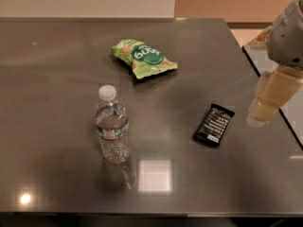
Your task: Move water bottle near green rice chip bag
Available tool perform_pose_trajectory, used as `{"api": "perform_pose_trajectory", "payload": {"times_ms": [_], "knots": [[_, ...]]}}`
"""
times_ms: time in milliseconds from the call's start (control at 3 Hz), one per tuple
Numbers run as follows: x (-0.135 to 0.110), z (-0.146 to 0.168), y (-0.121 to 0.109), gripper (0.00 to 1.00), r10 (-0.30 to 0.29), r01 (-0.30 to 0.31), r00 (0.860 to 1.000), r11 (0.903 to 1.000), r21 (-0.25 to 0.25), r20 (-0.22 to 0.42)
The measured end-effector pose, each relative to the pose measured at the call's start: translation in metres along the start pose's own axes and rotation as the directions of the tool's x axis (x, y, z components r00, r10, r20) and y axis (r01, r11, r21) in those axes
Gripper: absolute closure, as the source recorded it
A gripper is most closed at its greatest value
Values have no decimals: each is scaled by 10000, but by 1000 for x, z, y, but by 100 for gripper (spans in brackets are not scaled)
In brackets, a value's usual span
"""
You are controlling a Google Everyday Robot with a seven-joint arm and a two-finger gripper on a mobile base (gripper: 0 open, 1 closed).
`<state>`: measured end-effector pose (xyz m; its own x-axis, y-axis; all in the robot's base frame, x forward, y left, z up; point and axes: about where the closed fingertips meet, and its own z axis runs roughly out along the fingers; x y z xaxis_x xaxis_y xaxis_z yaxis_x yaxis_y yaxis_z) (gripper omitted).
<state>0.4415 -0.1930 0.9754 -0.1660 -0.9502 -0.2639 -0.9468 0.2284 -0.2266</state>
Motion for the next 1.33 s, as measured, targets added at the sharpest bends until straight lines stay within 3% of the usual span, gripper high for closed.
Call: {"api": "perform_pose_trajectory", "payload": {"times_ms": [667,1000,1333], "knots": [[-51,25,21,0,-839,1011,9821,9902,-963,1685],[-64,32,28,0,-1031,1317,9710,9837,-1227,2157],[-96,46,42,0,-1424,1917,9385,9726,-1316,3145]]}}
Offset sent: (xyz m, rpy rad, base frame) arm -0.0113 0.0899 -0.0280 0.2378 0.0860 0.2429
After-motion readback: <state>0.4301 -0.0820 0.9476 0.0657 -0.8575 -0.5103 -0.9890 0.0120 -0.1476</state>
